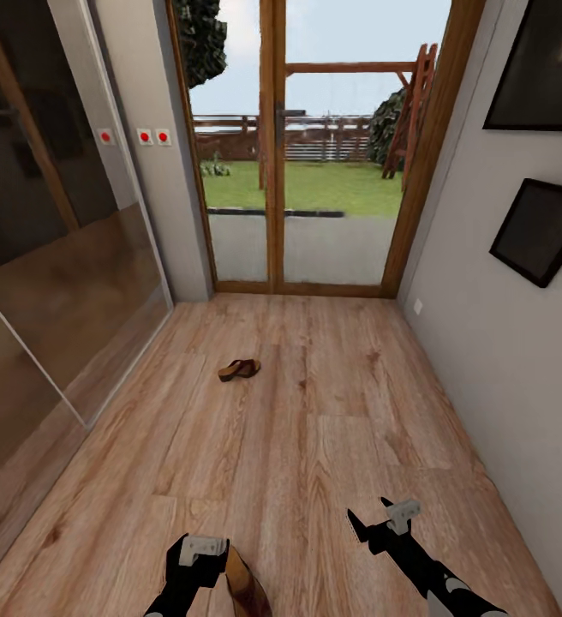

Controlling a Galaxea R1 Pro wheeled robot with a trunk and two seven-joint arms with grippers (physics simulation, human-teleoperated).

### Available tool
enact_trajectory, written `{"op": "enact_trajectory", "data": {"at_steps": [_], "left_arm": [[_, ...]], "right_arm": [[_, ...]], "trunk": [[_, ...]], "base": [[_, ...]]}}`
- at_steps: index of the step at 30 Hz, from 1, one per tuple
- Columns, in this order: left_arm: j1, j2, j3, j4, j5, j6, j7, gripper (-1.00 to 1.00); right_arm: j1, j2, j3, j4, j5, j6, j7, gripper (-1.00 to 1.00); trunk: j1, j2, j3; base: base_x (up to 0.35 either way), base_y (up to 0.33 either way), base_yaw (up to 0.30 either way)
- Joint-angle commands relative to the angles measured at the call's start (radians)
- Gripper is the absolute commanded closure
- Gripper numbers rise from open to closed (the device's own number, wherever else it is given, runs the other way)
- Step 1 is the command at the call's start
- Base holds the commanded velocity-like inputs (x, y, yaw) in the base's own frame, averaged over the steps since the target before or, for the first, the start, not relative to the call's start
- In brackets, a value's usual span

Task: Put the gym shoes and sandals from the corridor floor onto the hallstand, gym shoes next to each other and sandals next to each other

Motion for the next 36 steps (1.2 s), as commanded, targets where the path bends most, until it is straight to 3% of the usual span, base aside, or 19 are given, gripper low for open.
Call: {"op": "enact_trajectory", "data": {"at_steps": [1, 36], "left_arm": [[0.000, 0.000, 0.000, 0.000, 0.000, 0.000, 0.000, -1.00], [0.000, 0.000, 0.000, 0.000, 0.000, 0.000, 0.000, -1.00]], "right_arm": [[0.000, 0.000, 0.000, 0.000, 0.000, 0.000, 0.000, -1.00], [0.000, 0.000, 0.000, 0.000, 0.000, 0.000, 0.000, -1.00]], "trunk": [[0.000, 0.000, 0.000], [0.000, 0.000, 0.000]], "base": [[0.000, -0.335, 0.000], [0.000, -0.336, 0.000]]}}
